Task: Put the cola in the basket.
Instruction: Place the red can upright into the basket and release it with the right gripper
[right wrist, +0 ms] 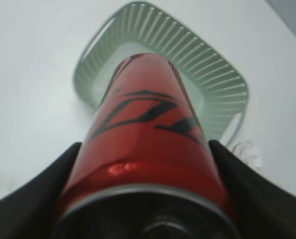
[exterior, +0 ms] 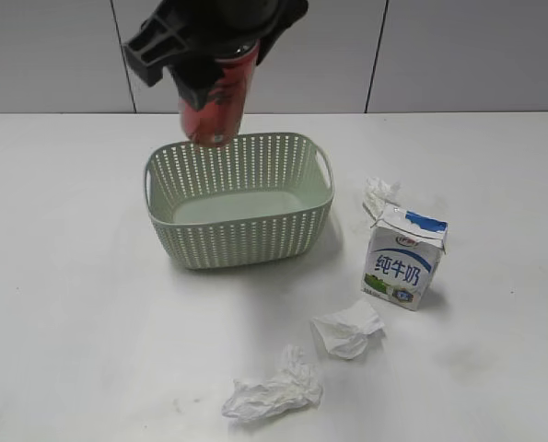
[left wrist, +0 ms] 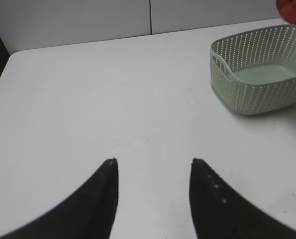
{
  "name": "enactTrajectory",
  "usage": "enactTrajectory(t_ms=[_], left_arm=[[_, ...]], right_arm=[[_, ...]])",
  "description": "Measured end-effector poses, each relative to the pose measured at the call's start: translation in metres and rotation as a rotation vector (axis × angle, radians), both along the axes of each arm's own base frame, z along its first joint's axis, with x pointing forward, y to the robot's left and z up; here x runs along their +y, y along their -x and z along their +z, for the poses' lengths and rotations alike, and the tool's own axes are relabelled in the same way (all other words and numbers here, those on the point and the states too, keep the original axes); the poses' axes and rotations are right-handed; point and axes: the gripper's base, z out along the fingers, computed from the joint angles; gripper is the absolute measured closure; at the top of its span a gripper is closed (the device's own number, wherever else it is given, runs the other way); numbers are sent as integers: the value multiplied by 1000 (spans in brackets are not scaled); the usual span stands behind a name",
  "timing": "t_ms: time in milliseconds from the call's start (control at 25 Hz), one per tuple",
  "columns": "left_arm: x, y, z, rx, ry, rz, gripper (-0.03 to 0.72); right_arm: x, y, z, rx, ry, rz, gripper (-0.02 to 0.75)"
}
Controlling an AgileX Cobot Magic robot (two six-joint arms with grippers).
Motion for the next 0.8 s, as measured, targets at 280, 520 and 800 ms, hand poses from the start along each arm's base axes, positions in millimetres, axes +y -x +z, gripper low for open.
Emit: enactTrajectory(t_ms=[280,520,800], left_arm=[[0,0,0,0,0,0,324],[0,0,0,0,0,0,324],[0,0,0,0,0,0,324]], right_arm=[[-16,-37,-22,55,39,-6,218],[-46,-83,-52,199,-14,-109,219],[-42,-105,-85,228,31,-83,219]])
